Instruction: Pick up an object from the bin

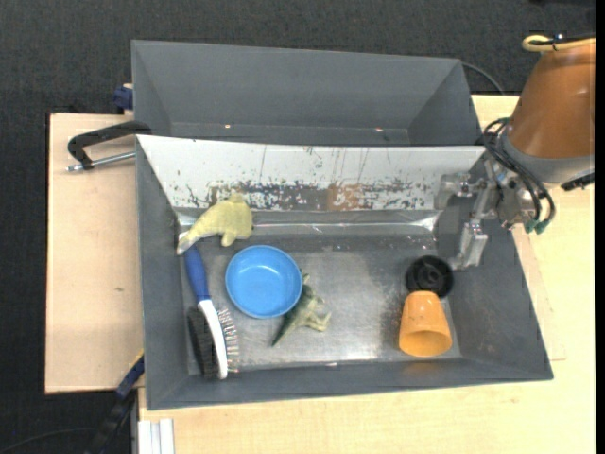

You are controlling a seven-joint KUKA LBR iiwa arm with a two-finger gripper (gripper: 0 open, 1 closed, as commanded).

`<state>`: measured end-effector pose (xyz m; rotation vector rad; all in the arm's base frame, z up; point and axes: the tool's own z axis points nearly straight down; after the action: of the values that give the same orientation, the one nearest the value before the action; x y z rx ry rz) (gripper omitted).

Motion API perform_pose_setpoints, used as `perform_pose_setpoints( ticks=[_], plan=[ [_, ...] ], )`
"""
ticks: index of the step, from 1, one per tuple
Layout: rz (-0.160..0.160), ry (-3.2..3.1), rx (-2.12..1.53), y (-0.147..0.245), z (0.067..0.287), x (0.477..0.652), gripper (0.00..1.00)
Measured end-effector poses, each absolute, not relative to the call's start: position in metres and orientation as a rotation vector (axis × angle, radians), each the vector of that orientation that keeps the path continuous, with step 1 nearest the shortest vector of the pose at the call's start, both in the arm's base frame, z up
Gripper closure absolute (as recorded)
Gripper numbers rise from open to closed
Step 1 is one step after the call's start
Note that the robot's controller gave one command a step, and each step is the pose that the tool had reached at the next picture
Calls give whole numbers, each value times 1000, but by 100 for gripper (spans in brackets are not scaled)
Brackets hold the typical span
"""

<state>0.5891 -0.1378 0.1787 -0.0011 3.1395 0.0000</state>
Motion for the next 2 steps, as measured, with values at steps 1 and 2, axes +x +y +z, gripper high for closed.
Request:
perform_pose_setpoints(
  ticks=[1, 2],
  plan=[
    [5, 3094, -571, -136, 98, 552, 0],
    [17, 2656, -1660, -137, 77, 551, 0]
  ],
)
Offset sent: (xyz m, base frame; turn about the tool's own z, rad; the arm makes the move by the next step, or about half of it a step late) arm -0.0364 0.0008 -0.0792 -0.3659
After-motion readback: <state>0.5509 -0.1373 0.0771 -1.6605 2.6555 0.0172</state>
